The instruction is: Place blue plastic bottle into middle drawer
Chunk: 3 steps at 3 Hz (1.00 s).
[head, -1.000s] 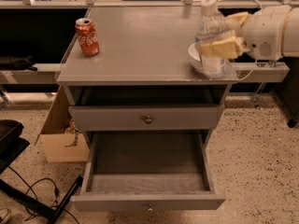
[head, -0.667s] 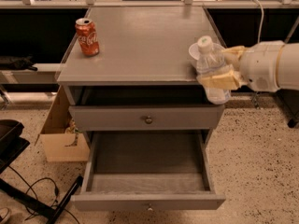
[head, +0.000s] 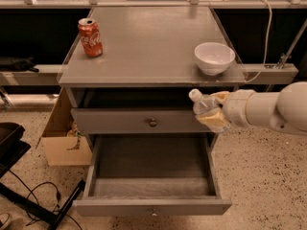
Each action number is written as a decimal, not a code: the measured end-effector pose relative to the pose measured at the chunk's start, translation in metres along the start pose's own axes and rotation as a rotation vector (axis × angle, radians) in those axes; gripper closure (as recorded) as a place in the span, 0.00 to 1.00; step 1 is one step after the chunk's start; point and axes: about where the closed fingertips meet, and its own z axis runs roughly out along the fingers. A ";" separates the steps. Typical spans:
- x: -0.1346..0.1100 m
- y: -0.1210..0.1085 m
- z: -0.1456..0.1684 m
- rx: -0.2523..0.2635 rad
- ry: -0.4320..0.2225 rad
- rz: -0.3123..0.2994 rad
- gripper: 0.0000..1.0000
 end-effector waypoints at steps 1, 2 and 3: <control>0.060 -0.003 0.049 0.001 0.109 -0.034 1.00; 0.060 -0.002 0.049 0.001 0.109 -0.035 1.00; 0.070 0.013 0.073 -0.053 0.141 -0.052 1.00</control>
Offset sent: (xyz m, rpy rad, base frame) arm 0.0219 -0.0127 -0.0585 -0.0763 0.0330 -0.0224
